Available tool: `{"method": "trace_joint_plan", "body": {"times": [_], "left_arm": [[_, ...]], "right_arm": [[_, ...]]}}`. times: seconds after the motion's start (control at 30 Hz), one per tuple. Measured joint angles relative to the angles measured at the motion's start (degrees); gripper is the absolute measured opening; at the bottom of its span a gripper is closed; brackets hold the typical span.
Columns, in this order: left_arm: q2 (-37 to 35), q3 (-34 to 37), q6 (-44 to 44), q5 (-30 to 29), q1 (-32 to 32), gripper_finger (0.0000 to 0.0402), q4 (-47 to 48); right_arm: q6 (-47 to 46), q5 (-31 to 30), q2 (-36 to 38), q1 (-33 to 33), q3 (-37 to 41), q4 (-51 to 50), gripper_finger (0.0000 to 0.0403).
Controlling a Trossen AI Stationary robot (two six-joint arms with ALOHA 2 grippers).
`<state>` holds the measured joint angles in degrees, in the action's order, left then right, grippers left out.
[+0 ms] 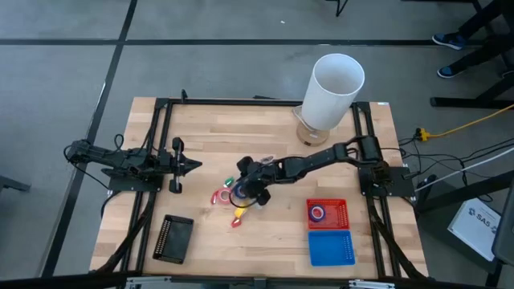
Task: Pick and place Stapler, Stapler remover, tape
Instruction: Put the blue tape into the red basket
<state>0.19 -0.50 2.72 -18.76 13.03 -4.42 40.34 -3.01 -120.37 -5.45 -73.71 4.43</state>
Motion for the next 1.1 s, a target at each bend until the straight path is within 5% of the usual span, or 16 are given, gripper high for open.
{"method": "trace_joint_plan", "body": {"times": [0.17,0.43,0.63,0.8,1.1], "left_arm": [[0.0,0.0,0.0,0.0,0.0,0.0004,0.0],[0.0,0.0,0.0,0.0,0.0,0.0004,0.0],[0.0,0.0,0.0,0.0,0.0,0.0004,0.0],[0.0,0.0,0.0,0.0,0.0,0.0004,0.0],[0.0,0.0,0.0,0.1,0.0,0.0004,0.1]], "right_arm": [[-1.6,-0.5,-0.1,0.0,0.0,-0.1,0.0144],[-2.2,-0.4,0.1,0.1,-0.5,-2.6,0.0017],[-6.1,-0.4,0.2,1.0,-8.4,-19.5,0.0033],[-11.5,1.9,3.1,2.3,-18.0,-36.8,0.0009],[-18.7,3.7,11.4,2.6,-25.3,-48.5,0.0001]]}}
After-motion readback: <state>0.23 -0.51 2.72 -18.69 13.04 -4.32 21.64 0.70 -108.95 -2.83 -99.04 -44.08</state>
